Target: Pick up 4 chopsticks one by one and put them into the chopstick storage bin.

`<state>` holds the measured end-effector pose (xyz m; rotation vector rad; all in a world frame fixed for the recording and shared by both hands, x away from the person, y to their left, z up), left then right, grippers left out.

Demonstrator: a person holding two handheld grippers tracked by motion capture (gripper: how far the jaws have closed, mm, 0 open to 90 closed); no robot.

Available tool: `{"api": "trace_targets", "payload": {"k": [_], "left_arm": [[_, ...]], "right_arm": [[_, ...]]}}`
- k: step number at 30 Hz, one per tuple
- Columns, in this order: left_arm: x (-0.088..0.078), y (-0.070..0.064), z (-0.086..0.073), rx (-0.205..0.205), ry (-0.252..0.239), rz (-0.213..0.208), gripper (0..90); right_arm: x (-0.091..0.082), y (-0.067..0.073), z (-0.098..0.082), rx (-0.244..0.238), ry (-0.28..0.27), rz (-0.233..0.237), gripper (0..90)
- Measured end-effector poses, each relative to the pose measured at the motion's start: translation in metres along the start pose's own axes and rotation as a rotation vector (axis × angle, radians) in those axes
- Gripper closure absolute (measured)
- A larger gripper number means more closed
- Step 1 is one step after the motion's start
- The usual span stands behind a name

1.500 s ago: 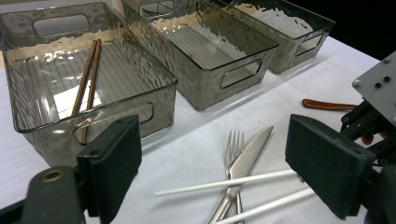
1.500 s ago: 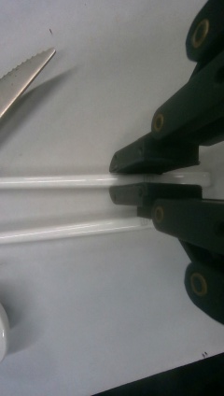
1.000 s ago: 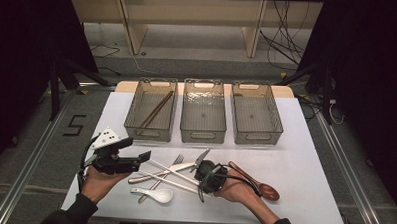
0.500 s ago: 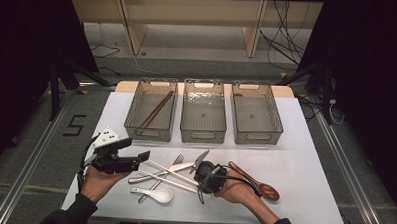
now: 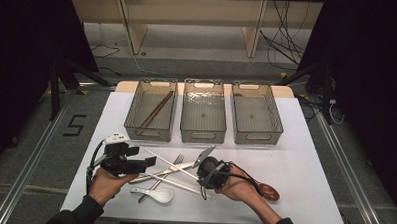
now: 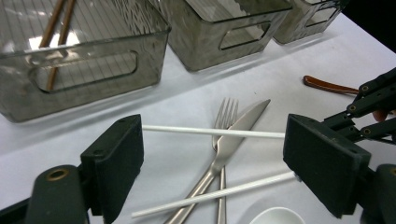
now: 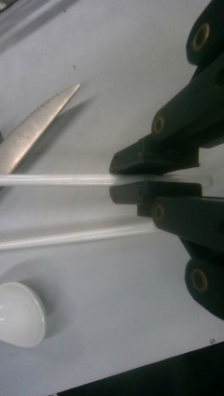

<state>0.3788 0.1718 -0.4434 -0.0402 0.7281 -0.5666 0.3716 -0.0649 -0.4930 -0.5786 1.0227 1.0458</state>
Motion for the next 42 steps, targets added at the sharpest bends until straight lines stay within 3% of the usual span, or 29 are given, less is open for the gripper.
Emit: {"api": "trace_targets", "payload": {"k": [10, 19, 24, 35, 38, 42], "left_arm": [[0.008, -0.015, -0.002, -0.025, 0.028, -0.052, 20.1], [0.013, -0.029, 0.004, -0.058, -0.004, -0.098, 20.3], [0.015, -0.037, 0.009, -0.075, -0.021, -0.124, 20.3], [0.019, -0.034, 0.018, -0.194, -0.055, -0.168, 21.4], [0.019, -0.036, 0.020, -0.202, -0.060, -0.181, 22.0], [0.022, -0.036, 0.022, -0.242, -0.070, -0.213, 24.2]], "right_arm": [[-0.016, -0.001, 0.007, -0.011, -0.100, -0.018, 85.1], [-0.032, -0.001, 0.012, 0.011, -0.194, -0.037, 85.1], [-0.036, -0.001, 0.013, 0.004, -0.220, -0.043, 85.0], [-0.040, 0.000, 0.015, 0.009, -0.261, -0.045, 85.0], [-0.042, 0.001, 0.016, 0.007, -0.275, -0.042, 85.0], [-0.043, 0.003, 0.018, -0.001, -0.291, -0.033, 85.0]]}}
Point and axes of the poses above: each handheld gripper's, and its own axes: x roughly forward along the jaws, z roughly out of its top, y roughly to its left, the point moved 5 cm from there along x, roughly forward along the jaws, and after that the axes turned 4 degrees about z, right-handed, at the moved point
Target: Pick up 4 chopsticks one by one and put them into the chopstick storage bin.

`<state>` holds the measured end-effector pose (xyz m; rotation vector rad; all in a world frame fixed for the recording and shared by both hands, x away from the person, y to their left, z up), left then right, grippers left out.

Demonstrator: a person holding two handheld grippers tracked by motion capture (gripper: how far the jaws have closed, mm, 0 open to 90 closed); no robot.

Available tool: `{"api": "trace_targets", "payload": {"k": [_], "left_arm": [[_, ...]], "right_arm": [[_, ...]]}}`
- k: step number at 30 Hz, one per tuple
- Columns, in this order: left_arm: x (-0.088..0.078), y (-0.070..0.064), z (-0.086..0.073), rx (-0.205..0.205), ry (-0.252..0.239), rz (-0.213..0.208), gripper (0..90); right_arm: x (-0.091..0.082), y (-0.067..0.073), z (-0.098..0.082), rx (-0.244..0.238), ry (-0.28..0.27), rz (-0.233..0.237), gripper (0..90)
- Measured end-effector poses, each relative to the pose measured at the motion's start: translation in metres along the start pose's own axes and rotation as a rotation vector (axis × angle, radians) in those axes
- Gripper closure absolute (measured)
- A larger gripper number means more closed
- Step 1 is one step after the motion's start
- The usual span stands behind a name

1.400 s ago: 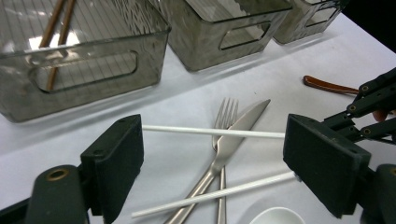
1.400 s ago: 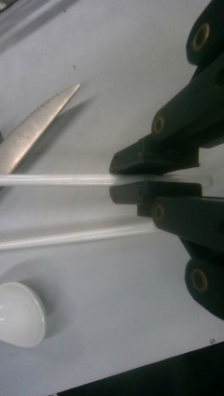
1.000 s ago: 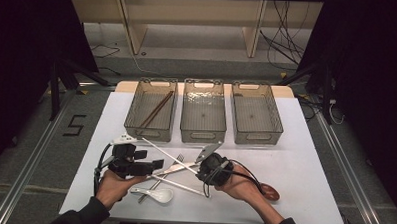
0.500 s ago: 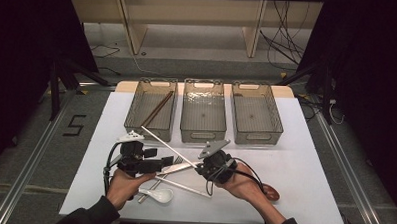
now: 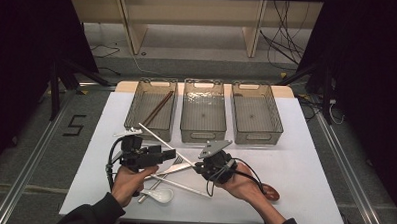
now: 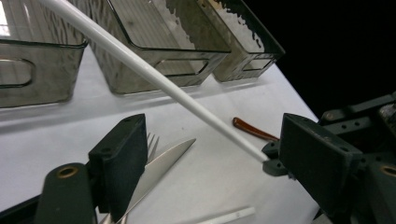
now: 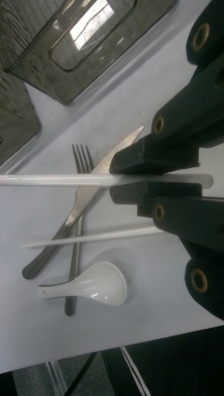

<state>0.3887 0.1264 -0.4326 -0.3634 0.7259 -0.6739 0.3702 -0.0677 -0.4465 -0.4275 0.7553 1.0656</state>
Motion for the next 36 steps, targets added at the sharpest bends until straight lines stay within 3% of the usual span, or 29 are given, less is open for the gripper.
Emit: {"api": "trace_targets", "payload": {"k": [10, 16, 29, 36], "left_arm": [[0.0045, -0.0011, 0.0018, -0.031, -0.014, -0.041, 41.0], [0.0048, -0.0029, 0.0023, -0.030, -0.025, -0.062, 49.9], [0.0022, -0.0011, 0.0053, -0.037, -0.055, -0.079, 69.2], [-0.0013, -0.0036, 0.0076, -0.050, -0.067, -0.141, 76.2]], "right_arm": [[-0.0007, 0.0041, 0.0034, -0.003, -0.034, 0.007, 84.9], [-0.0002, 0.0061, 0.0044, -0.019, -0.038, 0.018, 84.9], [-0.0012, 0.0069, 0.0048, -0.009, -0.063, 0.031, 84.8], [-0.0003, 0.0079, 0.0045, -0.009, -0.075, 0.039, 84.7]]}}
Point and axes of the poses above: each handheld gripper's, and its own axes: x roughly forward along the jaws, z roughly out of its top, y roughly to its left, the point moved 5 cm from there along x, roughly forward along the jaws, and after that the axes turned 4 degrees about z, right-handed, at the moved point
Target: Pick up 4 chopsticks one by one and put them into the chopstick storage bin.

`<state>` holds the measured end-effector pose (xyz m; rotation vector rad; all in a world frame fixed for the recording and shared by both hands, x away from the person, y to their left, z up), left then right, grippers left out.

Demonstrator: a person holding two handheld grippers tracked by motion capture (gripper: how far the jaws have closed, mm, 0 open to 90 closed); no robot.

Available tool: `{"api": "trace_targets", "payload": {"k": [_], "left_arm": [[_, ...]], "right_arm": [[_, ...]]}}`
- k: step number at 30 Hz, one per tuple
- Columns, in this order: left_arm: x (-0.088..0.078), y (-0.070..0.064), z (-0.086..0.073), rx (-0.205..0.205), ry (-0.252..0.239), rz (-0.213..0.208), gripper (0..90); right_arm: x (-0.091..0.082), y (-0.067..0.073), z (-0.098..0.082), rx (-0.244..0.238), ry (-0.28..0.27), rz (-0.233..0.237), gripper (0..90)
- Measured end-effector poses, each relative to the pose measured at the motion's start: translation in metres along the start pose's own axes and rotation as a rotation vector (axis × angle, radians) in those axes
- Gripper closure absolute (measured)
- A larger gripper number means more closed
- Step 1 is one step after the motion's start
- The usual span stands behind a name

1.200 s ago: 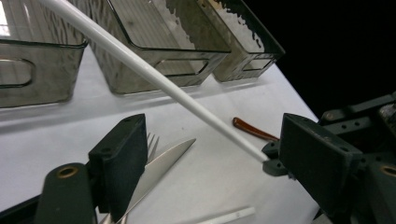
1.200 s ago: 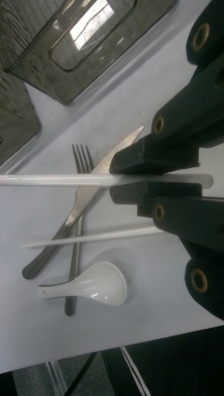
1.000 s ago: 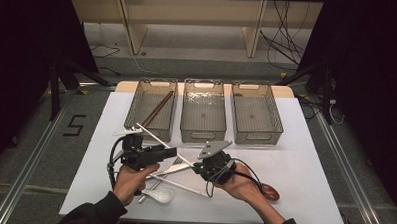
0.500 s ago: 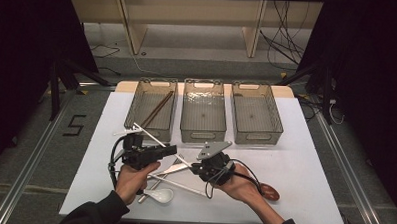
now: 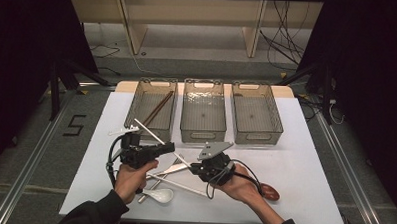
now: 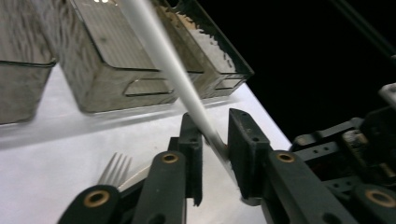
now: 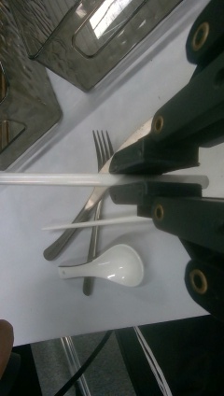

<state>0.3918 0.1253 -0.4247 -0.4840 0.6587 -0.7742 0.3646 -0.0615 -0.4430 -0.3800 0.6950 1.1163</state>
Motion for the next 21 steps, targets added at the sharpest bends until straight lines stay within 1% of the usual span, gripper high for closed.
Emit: {"api": "trace_targets", "payload": {"k": [2, 3, 6, 7, 9, 10, 11, 12, 13, 14, 16, 17, 20, 21], "left_arm": [[-0.001, -0.001, 0.001, -0.005, -0.003, -0.016, 78.1], [-0.001, -0.002, 0.001, -0.010, -0.003, -0.026, 78.8], [-0.001, -0.004, 0.002, -0.037, 0.002, -0.066, 82.1], [-0.002, -0.005, 0.002, -0.039, 0.006, -0.076, 83.2], [-0.002, -0.008, 0.003, -0.014, 0.010, -0.071, 84.0], [-0.003, -0.009, 0.003, 0.000, 0.013, -0.059, 84.2], [-0.003, -0.009, 0.004, 0.027, 0.012, -0.041, 84.3], [-0.004, -0.008, 0.005, 0.037, 0.013, -0.034, 84.3], [-0.005, -0.007, 0.007, 0.031, 0.013, -0.035, 84.3], [-0.006, -0.006, 0.008, 0.035, 0.016, -0.030, 84.4], [-0.008, -0.004, 0.011, 0.041, 0.019, -0.019, 84.4], [-0.009, -0.002, 0.014, 0.046, 0.020, -0.015, 84.4], [-0.014, 0.004, 0.021, 0.046, 0.016, -0.001, 84.4], [-0.016, 0.006, 0.025, 0.044, 0.010, 0.004, 84.4]], "right_arm": [[0.001, 0.001, 0.000, 0.007, -0.006, 0.002, 84.6], [0.000, 0.000, 0.000, 0.001, -0.004, 0.006, 84.6], [0.002, 0.000, 0.000, 0.000, -0.011, 0.013, 84.3], [0.002, 0.000, -0.001, -0.004, -0.013, 0.011, 83.9], [0.003, 0.001, -0.001, 0.007, -0.012, 0.008, 83.1], [0.003, 0.000, -0.001, 0.005, -0.017, 0.011, 82.8], [0.002, 0.000, 0.000, 0.009, -0.019, 0.013, 81.9], [0.001, -0.001, 0.000, 0.008, -0.025, 0.013, 81.2], [-0.001, -0.002, 0.000, 0.010, -0.027, 0.013, 80.8], [-0.002, -0.002, 0.000, 0.011, -0.028, 0.012, 79.8], [-0.003, -0.004, 0.000, 0.021, -0.026, 0.012, 74.5], [-0.004, -0.005, -0.001, 0.018, -0.017, 0.009, 72.3], [-0.004, -0.005, -0.002, 0.039, -0.005, 0.007, 62.8], [-0.003, -0.006, -0.003, 0.037, 0.002, 0.006, 60.0]]}}
Point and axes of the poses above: each handheld gripper's, and its own axes: x roughly forward along the jaws, z roughly out of its top, y roughly to its left, the point moved 5 cm from there along x, roughly forward along the jaws, and after that the axes turned 4 degrees about z, right-handed, at the moved point
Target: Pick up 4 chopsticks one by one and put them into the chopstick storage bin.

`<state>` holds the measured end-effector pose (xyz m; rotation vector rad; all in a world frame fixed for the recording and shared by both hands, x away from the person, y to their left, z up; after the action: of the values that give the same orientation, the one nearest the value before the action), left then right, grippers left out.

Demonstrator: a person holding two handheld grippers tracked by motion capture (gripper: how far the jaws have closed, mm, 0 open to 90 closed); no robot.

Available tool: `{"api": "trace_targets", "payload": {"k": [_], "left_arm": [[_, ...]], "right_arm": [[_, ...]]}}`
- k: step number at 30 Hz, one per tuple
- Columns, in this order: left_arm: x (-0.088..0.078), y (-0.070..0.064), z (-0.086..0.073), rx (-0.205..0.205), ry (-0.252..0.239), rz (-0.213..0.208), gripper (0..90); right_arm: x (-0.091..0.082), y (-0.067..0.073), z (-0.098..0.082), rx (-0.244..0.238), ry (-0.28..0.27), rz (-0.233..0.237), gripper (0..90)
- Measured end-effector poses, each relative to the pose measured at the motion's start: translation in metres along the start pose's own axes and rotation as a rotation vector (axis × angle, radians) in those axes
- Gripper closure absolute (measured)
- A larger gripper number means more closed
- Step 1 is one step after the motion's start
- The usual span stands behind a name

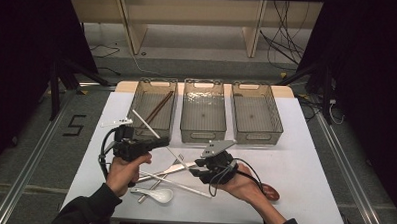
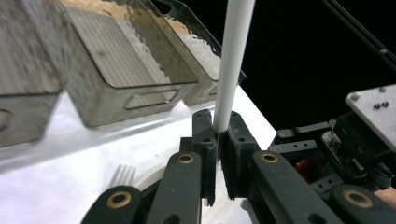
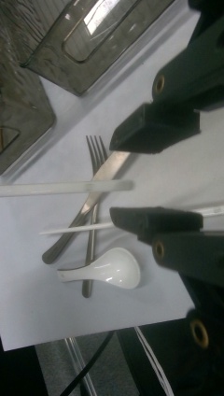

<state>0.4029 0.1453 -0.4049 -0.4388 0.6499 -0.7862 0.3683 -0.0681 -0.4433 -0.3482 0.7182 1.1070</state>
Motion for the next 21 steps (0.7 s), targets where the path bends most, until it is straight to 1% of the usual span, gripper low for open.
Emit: {"api": "trace_targets", "payload": {"k": [2, 4, 8, 13, 17, 20, 21], "left_arm": [[-0.005, 0.005, 0.007, -0.002, -0.009, 0.008, 84.4], [-0.010, 0.010, 0.015, -0.007, -0.017, 0.017, 84.4], [-0.019, 0.021, 0.029, 0.001, -0.035, 0.047, 84.3], [-0.024, 0.032, 0.046, -0.005, -0.052, 0.073, 84.3], [-0.023, 0.038, 0.060, -0.003, -0.049, 0.090, 84.3], [-0.023, 0.041, 0.069, 0.005, -0.047, 0.107, 84.3], [-0.024, 0.042, 0.072, 0.013, -0.044, 0.116, 84.2]], "right_arm": [[0.000, -0.001, -0.001, 0.011, 0.012, -0.004, 54.6], [0.001, -0.002, -0.002, 0.011, 0.022, -0.009, 48.0], [0.002, -0.004, -0.003, 0.019, 0.025, -0.024, 41.6], [0.001, -0.005, -0.004, 0.035, 0.027, -0.036, 36.8], [-0.001, -0.004, -0.005, 0.033, 0.024, -0.039, 34.3], [-0.003, -0.005, -0.005, 0.033, 0.022, -0.045, 33.1], [-0.004, -0.005, -0.005, 0.038, 0.015, -0.047, 33.0]]}}
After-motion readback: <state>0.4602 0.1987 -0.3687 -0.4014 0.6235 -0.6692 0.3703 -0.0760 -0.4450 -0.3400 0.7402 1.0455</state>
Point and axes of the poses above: each handheld gripper's, and its own axes: x roughly forward along the jaws, z roughly out of its top, y roughly to its left, the point moved 5 cm from there along x, roughly forward along the jaws, and after that the axes turned 4 degrees about z, right-handed, at the moved point
